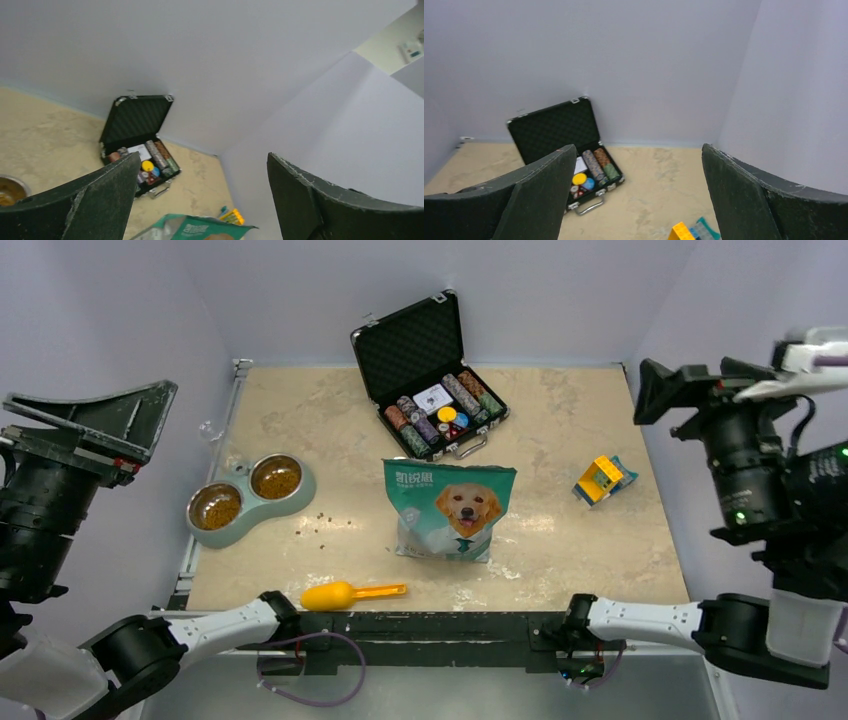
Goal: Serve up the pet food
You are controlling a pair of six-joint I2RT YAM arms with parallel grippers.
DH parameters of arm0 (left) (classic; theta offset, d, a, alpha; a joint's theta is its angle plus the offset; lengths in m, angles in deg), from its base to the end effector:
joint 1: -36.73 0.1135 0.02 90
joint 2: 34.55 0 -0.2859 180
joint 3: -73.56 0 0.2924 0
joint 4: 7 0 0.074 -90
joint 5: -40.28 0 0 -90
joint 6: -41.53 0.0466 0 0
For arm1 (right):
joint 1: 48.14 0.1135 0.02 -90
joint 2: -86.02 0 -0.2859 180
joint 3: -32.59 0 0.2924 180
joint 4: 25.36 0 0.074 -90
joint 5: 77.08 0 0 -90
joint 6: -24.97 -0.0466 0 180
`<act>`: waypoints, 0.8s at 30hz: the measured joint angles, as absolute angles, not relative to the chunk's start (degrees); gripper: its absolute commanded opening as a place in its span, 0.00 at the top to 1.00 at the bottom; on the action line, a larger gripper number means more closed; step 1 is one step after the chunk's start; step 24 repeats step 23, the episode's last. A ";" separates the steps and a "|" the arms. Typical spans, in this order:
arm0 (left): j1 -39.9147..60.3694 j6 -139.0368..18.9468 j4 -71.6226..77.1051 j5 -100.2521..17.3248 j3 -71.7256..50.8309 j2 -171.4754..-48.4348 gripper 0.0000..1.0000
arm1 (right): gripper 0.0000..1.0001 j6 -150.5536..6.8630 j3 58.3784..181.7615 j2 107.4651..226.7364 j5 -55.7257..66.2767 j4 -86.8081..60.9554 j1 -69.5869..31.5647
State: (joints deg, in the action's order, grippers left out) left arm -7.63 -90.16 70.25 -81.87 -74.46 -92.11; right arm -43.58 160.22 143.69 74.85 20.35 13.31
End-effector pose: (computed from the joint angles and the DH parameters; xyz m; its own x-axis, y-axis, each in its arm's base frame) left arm -0.0007 0.0354 0.6731 -0.0254 -0.7628 -0.6461 0.2741 0.6162 -0.7383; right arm 0.0623 0.0285 0.6692 0.1932 -0.0049 -0.9811 0.0449 0.9990 0.0039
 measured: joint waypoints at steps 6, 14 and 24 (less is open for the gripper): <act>-7.59 -84.89 76.92 -85.34 -73.93 -91.91 0.00 | 0.01 -55.05 158.34 136.28 71.50 27.71 13.36; -7.59 -82.64 81.81 -88.07 -72.49 -90.78 0.00 | 0.01 -63.49 157.95 136.43 72.36 34.18 13.36; -7.59 -79.78 82.47 -89.25 -72.36 -87.80 0.00 | 0.01 -75.60 156.40 132.08 71.70 41.46 13.33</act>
